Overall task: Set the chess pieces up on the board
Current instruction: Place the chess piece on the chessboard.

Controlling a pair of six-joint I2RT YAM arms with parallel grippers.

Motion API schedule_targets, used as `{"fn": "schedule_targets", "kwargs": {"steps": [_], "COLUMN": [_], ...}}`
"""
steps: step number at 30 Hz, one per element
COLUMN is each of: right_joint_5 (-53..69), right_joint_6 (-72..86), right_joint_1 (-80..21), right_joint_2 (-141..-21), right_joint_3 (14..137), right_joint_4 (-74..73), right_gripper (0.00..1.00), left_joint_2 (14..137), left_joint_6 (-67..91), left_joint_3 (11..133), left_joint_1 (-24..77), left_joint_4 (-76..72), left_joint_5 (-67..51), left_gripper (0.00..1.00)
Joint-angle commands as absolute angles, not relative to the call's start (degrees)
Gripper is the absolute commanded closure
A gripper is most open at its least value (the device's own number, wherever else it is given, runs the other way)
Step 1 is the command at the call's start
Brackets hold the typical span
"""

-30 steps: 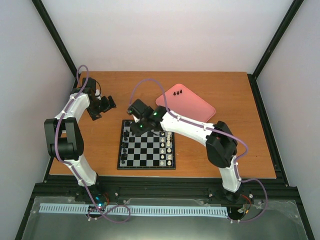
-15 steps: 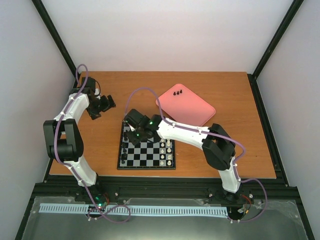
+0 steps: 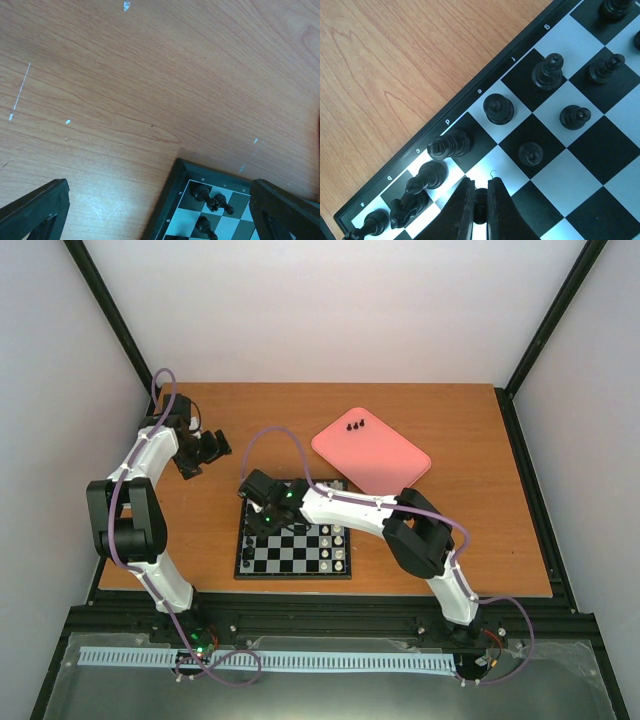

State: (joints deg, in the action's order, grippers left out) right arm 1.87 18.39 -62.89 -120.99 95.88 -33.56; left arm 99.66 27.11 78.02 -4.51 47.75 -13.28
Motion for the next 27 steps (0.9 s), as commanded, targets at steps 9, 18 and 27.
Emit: {"fn": "schedule_targets", "kwargs": {"steps": [9,18,27], "right_joint_5": [1.3,0.3,-0.1], "right_joint_6": [17.5,17.3,17.6], "right_joint_1": [-63.7,-63.6,-63.3], "right_joint_2": [-124.4,-124.5,-124.3], "right_joint_3": [97.7,96.2,94.7], "right_joint_4": [-30.9,-29.2,-28.5], "right_gripper": [0.97,0.97,0.97], "left_joint_2": [98.2,98.9,99.1], "left_joint_6": [26.2,26.1,26.1], "left_joint_3": [79.1,79.2,79.2], "left_joint_1": [-5.0,-5.0,-5.0], "left_joint_4": [47.3,47.3,47.2], "left_joint_5": [-13.6,-13.5,-13.1], "left_gripper": [0.00,0.00,0.00]}}
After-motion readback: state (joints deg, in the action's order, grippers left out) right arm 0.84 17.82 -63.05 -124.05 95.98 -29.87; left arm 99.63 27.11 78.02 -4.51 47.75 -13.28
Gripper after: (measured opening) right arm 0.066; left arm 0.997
